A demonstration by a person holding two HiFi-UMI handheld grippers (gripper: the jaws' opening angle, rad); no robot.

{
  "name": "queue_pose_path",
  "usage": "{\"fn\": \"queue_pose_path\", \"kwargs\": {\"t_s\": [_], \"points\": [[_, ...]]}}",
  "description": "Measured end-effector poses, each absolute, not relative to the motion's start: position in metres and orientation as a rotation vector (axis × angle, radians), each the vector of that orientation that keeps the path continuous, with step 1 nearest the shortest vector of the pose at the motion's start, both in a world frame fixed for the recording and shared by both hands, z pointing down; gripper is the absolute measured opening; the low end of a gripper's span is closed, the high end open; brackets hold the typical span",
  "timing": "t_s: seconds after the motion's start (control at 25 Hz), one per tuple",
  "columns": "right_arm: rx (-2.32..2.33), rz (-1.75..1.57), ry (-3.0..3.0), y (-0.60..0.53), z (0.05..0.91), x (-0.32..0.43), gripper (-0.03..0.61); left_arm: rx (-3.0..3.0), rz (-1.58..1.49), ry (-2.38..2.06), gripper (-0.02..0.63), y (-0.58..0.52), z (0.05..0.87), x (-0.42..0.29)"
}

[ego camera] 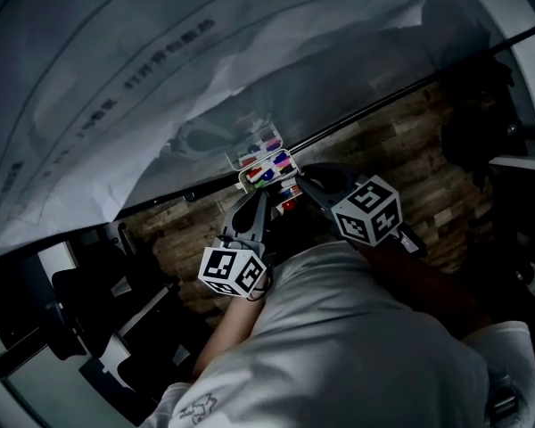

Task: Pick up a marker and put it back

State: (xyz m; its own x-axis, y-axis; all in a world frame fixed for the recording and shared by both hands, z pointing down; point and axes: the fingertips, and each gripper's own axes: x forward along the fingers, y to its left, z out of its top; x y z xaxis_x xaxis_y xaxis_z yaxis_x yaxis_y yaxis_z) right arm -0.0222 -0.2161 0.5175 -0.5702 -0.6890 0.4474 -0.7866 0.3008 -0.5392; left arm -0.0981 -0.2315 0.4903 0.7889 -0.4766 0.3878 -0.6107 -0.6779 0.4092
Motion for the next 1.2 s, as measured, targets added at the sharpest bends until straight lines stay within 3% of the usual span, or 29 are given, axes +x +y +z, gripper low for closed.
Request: {"fn": "queue_pose_path", "kwargs": {"t_s": [1.2], "points": [[1.52, 1.036, -2.384, -0.222, 0.512, -0.01, 0.11, 2.458, 0.35, -0.746, 0.005, -0.234, 0.495, -0.097]]}}
